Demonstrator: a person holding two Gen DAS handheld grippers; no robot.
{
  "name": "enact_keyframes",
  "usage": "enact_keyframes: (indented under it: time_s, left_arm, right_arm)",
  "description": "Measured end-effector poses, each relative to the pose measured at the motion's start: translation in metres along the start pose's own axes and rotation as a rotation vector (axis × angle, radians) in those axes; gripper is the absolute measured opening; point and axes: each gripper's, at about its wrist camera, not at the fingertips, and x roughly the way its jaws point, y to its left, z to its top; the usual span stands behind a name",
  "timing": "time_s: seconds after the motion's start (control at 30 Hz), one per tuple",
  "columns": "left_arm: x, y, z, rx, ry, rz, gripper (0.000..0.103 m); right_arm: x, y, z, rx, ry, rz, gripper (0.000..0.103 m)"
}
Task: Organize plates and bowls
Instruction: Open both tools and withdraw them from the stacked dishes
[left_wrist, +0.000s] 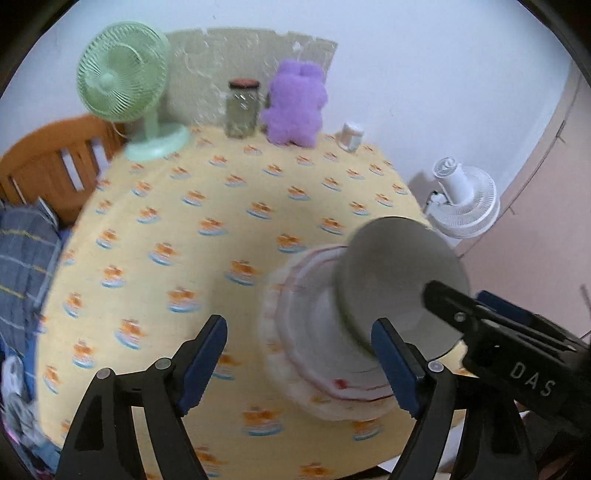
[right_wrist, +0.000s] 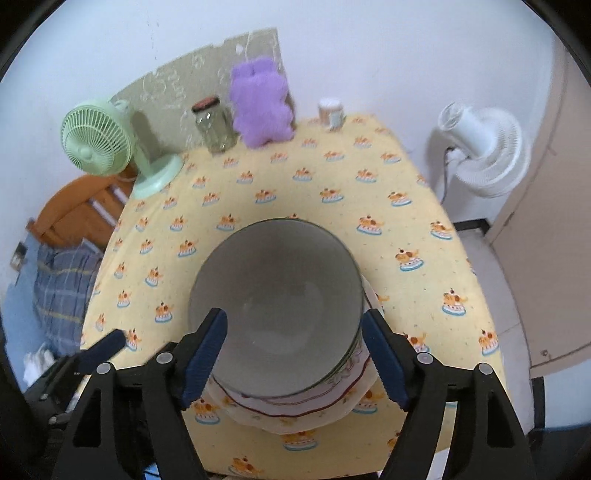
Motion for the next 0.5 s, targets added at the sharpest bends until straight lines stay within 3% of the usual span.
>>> enact_keyframes:
  time_s: [0.3,0.5]
  left_arm:
    - [-0.026,0.058,-0.025,0.064,-0.098,0.061,0.086]
    - [-0.041,0.077,-0.047,0.079,-0.168,0.083,0.092]
  right_arm:
    - [-0.020,0.043,-0.048,0.016,-0.145,-0.112,0.078]
    - [-0.024,0.065,-0.076,-0.021,-0.201,-0.102,0.078]
